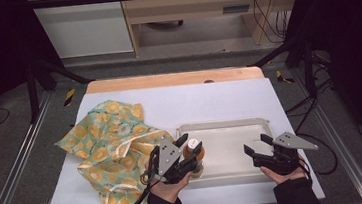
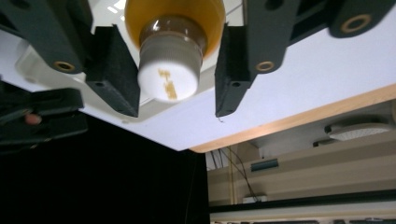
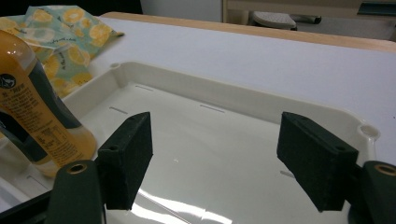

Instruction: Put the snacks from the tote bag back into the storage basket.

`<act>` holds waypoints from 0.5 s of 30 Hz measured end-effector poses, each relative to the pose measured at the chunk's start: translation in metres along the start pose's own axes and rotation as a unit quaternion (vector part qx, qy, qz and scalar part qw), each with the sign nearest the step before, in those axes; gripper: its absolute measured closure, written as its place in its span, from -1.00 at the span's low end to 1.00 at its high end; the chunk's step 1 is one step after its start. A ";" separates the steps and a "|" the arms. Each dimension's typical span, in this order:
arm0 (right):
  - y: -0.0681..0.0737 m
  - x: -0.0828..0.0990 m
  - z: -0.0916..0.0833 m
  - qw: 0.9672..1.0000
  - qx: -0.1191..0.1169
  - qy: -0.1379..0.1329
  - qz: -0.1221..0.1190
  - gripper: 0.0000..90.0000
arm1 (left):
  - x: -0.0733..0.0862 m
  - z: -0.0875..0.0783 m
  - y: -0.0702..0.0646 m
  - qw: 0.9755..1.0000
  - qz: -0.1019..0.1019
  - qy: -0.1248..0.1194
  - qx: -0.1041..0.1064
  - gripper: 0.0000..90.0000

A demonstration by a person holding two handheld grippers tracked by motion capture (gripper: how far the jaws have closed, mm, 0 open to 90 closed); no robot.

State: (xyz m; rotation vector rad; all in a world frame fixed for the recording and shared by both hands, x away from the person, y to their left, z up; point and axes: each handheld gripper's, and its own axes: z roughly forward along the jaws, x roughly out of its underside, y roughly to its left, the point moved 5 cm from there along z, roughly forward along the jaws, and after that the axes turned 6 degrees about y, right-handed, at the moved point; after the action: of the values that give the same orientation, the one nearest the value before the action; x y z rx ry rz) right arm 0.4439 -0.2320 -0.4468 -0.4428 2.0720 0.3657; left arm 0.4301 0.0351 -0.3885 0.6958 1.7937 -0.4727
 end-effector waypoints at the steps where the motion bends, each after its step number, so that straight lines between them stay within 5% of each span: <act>1: 0.000 0.000 0.000 1.000 0.000 0.000 0.000 -0.40 | -0.004 -0.003 0.000 1.000 0.003 -0.005 -0.002 0.04; 4: 0.000 0.000 0.000 1.000 0.000 -0.001 0.000 -0.40 | -0.011 -0.011 0.001 1.000 0.019 -0.003 -0.006 -0.04; 15: -0.001 0.000 -0.001 1.000 0.003 -0.002 0.002 -0.41 | -0.021 -0.026 0.026 1.000 0.013 0.014 0.003 -0.25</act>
State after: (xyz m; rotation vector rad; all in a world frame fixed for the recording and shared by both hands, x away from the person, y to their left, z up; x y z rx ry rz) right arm 0.4436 -0.2331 -0.4460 -0.4349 2.0694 0.3620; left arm 0.4331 0.0659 -0.3598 0.7317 1.8071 -0.4527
